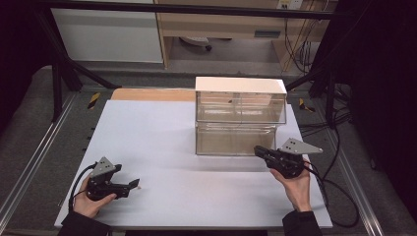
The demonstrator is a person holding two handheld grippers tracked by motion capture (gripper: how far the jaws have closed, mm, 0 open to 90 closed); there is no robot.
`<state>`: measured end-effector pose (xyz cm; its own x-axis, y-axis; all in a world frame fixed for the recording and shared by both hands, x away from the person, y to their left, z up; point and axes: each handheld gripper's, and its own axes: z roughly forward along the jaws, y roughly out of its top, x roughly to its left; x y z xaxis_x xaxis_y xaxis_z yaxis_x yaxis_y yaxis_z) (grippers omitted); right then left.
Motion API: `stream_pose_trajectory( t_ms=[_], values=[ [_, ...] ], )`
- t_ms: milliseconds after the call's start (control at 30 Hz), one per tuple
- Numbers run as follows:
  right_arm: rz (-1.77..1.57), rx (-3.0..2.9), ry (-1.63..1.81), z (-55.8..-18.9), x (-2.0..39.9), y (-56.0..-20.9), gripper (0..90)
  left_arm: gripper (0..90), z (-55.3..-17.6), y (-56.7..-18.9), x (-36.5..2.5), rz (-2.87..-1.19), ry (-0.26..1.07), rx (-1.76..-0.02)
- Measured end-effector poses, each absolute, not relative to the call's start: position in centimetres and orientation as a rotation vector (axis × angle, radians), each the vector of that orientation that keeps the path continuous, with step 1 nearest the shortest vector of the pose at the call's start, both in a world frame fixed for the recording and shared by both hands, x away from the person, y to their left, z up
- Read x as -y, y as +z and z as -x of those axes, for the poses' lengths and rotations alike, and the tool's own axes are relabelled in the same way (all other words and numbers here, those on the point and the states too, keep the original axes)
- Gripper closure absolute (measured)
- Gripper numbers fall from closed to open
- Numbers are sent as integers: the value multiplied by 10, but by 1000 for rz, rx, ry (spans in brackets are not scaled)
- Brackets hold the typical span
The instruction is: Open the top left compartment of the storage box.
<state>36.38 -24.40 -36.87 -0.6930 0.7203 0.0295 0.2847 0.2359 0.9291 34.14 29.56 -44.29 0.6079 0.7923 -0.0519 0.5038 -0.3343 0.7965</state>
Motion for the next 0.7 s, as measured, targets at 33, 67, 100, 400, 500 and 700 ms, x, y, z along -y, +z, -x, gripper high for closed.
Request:
stream_pose_trajectory(
  t_ms=[33,67,100,400,500,700],
  values=[
    [-924,-2101,1458,-364,244,-368,873,93,-341,-443,-296,-2009,443,-1023],
    [-920,-2093,1463,-365,244,-367,884,93,-341,-443,-296,-2009,443,-1023],
    [-920,-2093,1463,-365,244,-367,884,93,-341,-443,-296,-2009,443,-1023],
    [-930,-2052,1490,-375,240,-364,900,94,-341,-443,-296,-2011,442,-1025],
    [-934,-2037,1498,-377,239,-363,900,93,-341,-443,-295,-2011,442,-1025],
    [-942,-2006,1515,-383,236,-359,900,94,-342,-443,-295,-2011,443,-1025]
  ],
)
